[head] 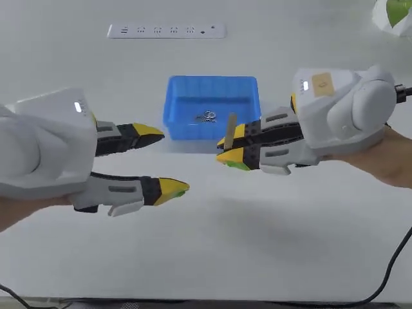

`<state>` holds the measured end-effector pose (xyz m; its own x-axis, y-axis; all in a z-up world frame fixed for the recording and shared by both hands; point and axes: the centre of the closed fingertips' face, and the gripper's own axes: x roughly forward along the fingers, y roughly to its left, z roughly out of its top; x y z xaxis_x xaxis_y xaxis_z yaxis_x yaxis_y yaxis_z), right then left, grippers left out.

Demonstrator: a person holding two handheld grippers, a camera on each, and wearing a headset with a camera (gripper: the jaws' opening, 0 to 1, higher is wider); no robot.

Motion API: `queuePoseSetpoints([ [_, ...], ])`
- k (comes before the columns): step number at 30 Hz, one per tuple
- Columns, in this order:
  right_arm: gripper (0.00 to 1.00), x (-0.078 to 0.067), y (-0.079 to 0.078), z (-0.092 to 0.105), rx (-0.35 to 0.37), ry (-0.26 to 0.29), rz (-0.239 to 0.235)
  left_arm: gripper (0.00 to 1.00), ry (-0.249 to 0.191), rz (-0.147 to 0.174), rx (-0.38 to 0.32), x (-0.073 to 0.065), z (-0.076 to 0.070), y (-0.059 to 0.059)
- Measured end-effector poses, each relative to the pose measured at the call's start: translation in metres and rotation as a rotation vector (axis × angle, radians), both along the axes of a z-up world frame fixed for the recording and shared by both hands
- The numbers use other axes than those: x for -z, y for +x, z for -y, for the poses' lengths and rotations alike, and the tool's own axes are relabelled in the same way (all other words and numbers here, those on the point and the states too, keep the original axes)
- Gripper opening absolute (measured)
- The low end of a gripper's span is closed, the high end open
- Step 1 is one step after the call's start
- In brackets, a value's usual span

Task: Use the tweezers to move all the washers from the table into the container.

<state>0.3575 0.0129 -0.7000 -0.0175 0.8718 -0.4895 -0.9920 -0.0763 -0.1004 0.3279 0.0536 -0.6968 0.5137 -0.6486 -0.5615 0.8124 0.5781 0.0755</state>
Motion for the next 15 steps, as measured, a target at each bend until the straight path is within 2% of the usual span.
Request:
queuePoseSetpoints([
  [2,0.09,-0.006,0.004,-0.001,0.002,0.001,0.016,0.58,0.002,-0.005,-0.005,0.002,-0.003,-0.003],
  [6,0.09,-0.016,0.011,0.001,0.018,0.012,0.029,0.63,-0.022,-0.002,-0.019,-0.001,-0.005,-0.007],
  [9,0.09,-0.024,0.016,0.001,0.022,0.017,0.045,0.65,-0.019,0.003,-0.023,-0.002,-0.007,-0.008],
  [12,0.09,-0.032,0.022,0.0,0.024,0.022,0.059,0.72,-0.037,-0.001,-0.033,-0.004,-0.007,-0.009],
  [15,0.09,-0.04,0.028,-0.001,0.026,0.027,0.073,0.73,-0.045,-0.004,-0.029,-0.005,-0.006,-0.011],
])
